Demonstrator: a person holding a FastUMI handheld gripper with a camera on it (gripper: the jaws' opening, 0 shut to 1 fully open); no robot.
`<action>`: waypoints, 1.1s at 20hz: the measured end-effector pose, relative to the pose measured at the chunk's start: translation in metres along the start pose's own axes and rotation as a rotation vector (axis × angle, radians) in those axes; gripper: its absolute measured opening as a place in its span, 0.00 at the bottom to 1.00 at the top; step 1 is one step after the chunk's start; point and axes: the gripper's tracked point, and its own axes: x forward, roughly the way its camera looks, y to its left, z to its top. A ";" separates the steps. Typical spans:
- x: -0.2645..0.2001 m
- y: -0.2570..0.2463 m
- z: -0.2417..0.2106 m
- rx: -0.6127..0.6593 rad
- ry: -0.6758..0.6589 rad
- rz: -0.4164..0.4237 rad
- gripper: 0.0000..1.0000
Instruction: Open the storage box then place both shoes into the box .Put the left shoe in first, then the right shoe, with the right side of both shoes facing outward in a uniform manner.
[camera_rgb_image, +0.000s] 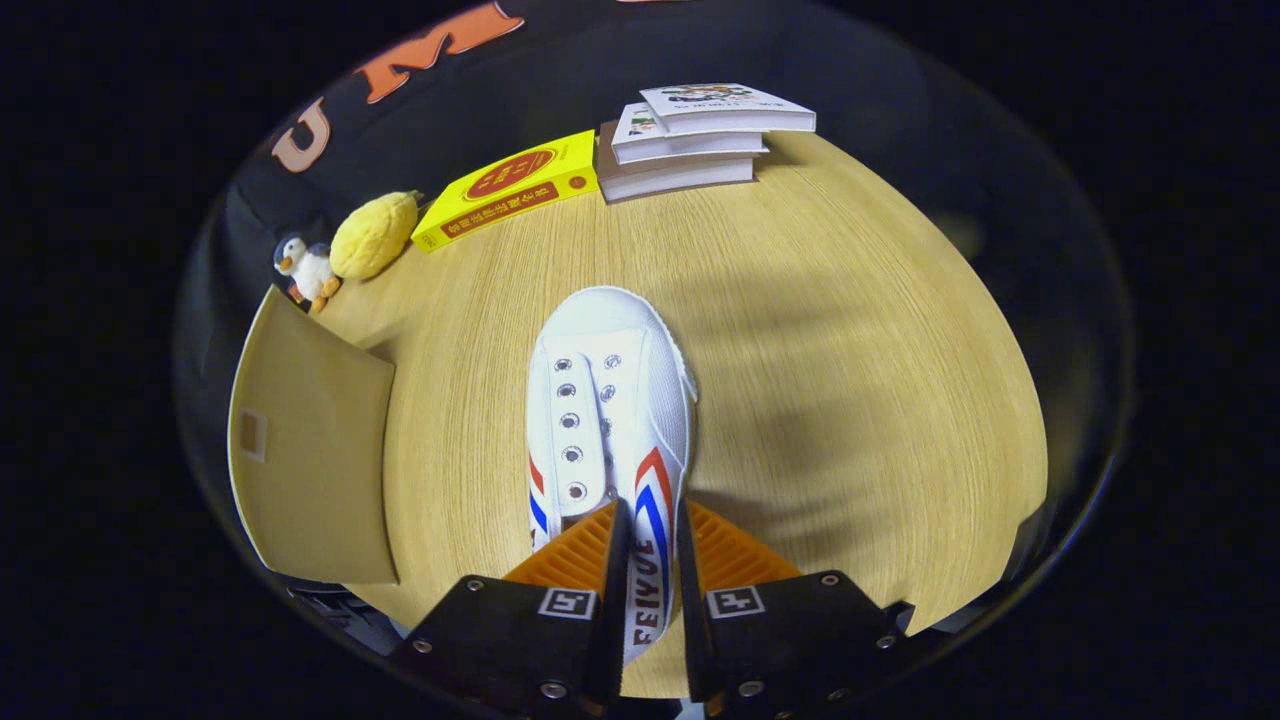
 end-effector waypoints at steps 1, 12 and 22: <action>0.001 0.000 0.000 -0.011 -0.009 -0.004 0.25; -0.002 0.010 0.000 0.244 -0.113 0.179 0.00; -0.058 0.061 0.038 0.301 -0.211 0.326 0.00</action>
